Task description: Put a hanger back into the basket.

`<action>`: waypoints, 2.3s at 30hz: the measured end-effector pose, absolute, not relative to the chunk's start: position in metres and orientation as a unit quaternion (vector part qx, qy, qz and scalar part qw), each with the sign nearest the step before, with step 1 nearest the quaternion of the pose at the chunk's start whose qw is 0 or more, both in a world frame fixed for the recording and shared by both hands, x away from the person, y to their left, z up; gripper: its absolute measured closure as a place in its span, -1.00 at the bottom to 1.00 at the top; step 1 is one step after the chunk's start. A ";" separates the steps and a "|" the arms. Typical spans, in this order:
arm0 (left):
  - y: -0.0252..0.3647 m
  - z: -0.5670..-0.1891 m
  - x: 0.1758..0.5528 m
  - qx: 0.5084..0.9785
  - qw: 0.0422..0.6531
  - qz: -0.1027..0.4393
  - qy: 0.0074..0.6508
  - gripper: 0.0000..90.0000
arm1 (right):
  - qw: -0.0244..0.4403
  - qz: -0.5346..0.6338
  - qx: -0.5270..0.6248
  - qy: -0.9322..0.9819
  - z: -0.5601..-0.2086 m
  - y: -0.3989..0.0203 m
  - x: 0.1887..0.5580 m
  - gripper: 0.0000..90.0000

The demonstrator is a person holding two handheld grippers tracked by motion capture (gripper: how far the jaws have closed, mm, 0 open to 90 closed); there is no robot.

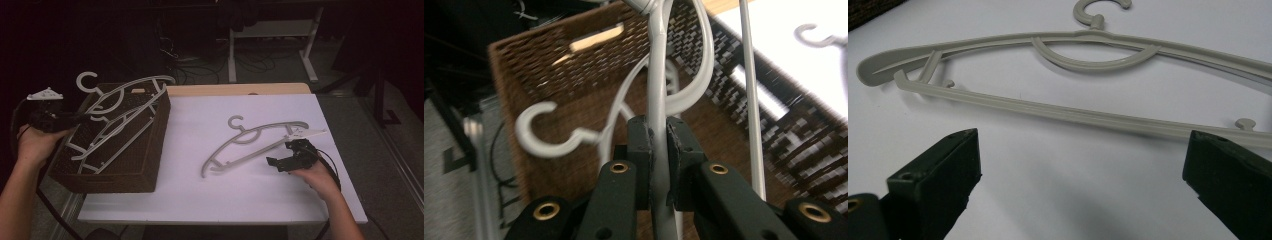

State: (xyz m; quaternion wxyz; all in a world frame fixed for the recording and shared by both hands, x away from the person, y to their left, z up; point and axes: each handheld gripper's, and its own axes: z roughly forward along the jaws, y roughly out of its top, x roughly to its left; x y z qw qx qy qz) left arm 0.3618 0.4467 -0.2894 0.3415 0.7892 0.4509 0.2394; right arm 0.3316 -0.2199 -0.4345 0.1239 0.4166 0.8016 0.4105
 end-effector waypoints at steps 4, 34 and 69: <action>0.460 -0.294 0.360 0.785 0.321 0.252 0.466 0.83 | 0.123 0.409 0.417 0.802 -0.435 -0.219 0.332 -0.96; 0.460 -0.331 0.380 0.770 0.348 0.200 0.495 0.26 | 0.125 0.411 0.416 0.802 -0.434 -0.220 0.332 -0.96; 0.265 -0.307 0.375 0.802 0.495 0.056 0.329 -0.69 | 0.128 0.407 0.416 0.803 -0.430 -0.222 0.332 -0.95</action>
